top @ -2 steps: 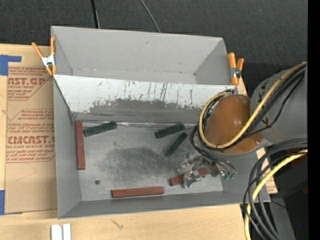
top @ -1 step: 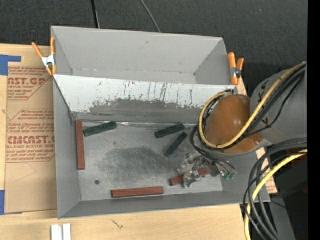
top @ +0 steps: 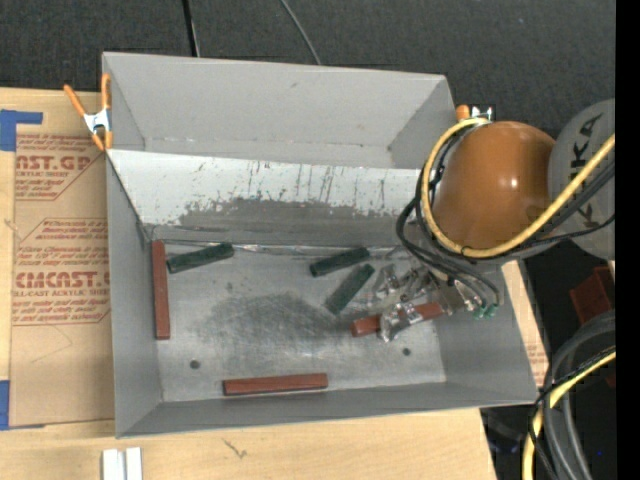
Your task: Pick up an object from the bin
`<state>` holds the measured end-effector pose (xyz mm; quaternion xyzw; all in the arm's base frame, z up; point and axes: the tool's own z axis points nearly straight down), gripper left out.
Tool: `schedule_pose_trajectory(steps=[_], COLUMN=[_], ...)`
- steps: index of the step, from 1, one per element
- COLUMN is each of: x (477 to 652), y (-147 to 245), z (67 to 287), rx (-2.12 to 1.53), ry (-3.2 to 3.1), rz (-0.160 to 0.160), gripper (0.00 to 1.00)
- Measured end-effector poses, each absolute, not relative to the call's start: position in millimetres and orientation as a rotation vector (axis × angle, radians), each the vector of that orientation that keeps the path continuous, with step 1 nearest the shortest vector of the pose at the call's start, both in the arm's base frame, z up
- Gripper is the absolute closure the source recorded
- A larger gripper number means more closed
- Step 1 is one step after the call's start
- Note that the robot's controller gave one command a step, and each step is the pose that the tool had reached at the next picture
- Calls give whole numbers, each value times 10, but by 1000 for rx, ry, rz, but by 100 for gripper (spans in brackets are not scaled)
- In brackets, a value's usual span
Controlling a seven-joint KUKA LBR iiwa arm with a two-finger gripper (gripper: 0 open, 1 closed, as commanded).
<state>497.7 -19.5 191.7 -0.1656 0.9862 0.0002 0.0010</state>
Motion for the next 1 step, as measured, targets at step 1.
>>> schedule_pose_trajectory(steps=[1], x=[4974], y=[-195], z=[1914], rx=[-520], ry=[3097], rz=[1], gripper=[100])
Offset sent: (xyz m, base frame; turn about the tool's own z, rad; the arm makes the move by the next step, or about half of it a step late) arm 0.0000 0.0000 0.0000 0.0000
